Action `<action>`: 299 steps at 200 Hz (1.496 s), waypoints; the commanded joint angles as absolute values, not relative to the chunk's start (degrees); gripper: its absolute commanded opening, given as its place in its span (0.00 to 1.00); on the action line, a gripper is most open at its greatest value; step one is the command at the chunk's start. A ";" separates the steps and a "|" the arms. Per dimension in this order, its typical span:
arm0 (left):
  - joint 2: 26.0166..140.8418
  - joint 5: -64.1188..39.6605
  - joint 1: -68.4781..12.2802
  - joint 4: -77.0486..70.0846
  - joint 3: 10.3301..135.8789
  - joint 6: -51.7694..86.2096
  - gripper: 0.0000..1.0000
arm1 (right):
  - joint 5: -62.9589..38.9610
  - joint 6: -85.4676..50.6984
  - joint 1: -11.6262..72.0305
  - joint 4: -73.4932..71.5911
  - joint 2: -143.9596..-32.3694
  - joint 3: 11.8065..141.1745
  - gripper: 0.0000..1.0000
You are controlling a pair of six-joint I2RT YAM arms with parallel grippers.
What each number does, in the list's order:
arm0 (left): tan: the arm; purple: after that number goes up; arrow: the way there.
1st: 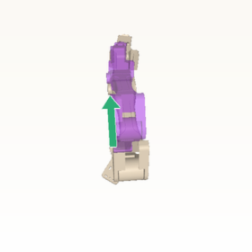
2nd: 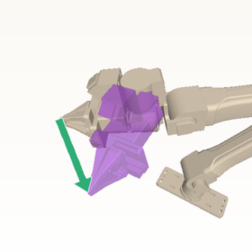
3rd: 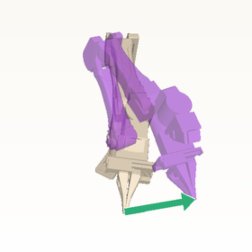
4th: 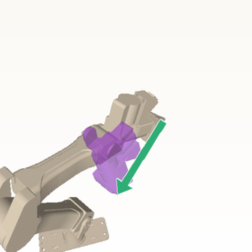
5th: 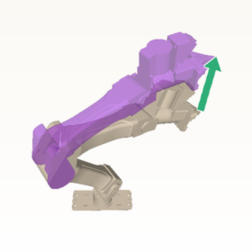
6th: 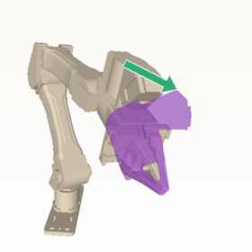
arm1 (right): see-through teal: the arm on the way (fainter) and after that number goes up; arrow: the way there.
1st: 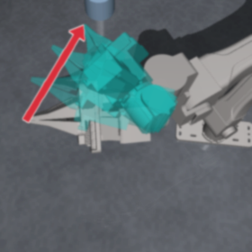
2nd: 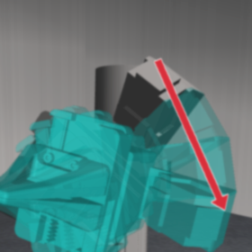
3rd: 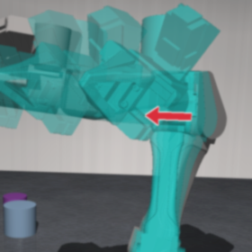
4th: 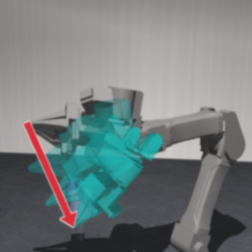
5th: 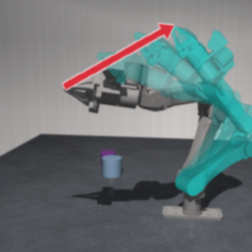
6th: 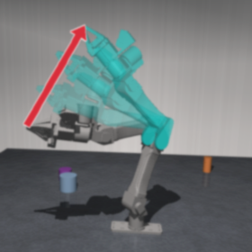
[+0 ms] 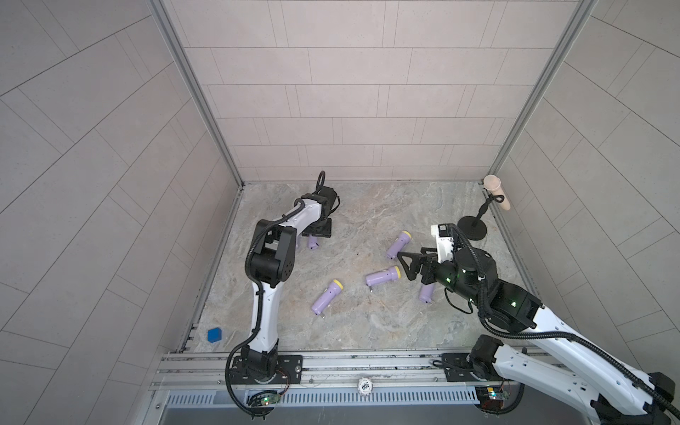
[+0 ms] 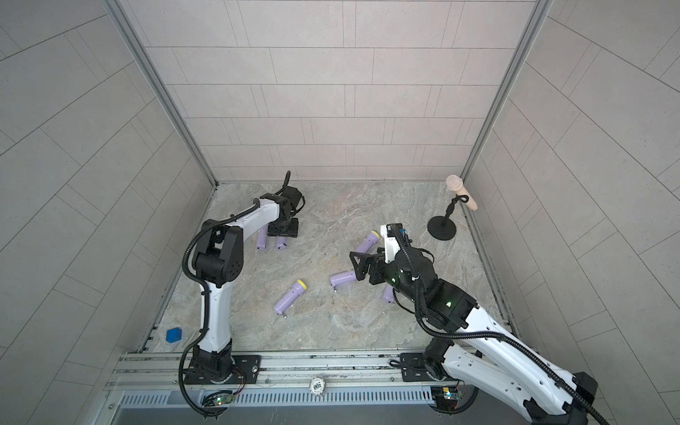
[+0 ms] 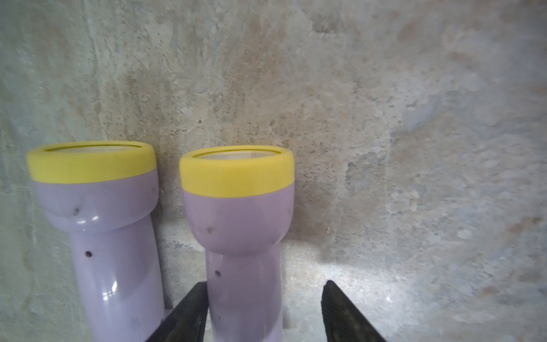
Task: Close the plug at the bottom of the flashlight
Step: Place the flashlight at the center of the board, then pick up the flashlight from the center of the board.
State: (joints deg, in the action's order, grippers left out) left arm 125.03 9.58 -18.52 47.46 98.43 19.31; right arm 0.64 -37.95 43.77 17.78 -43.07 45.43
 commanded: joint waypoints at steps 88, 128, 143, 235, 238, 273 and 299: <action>120.58 10.28 -19.25 49.09 100.29 20.30 0.65 | 1.40 -38.31 44.08 17.07 -42.63 45.25 0.99; 120.00 9.24 -19.68 48.28 99.54 20.87 0.65 | 1.43 -38.28 44.14 17.12 -42.60 45.12 1.00; 120.16 9.10 -19.83 48.09 99.34 21.09 0.65 | 1.38 -38.32 44.12 17.05 -42.63 45.08 0.99; 114.25 6.44 -21.76 46.32 97.01 22.24 0.68 | 3.05 -38.58 44.12 18.74 -41.86 45.50 1.00; 113.85 6.34 -21.97 46.30 96.76 22.19 0.68 | 3.18 -38.59 44.12 19.03 -41.84 45.50 1.00; 106.09 6.55 -25.40 46.31 91.03 21.97 0.96 | 5.54 -38.83 44.12 21.24 -39.97 44.78 1.00; 98.30 6.58 -28.11 46.38 84.17 22.59 1.00 | 6.22 -38.78 44.12 21.92 -38.35 43.46 1.00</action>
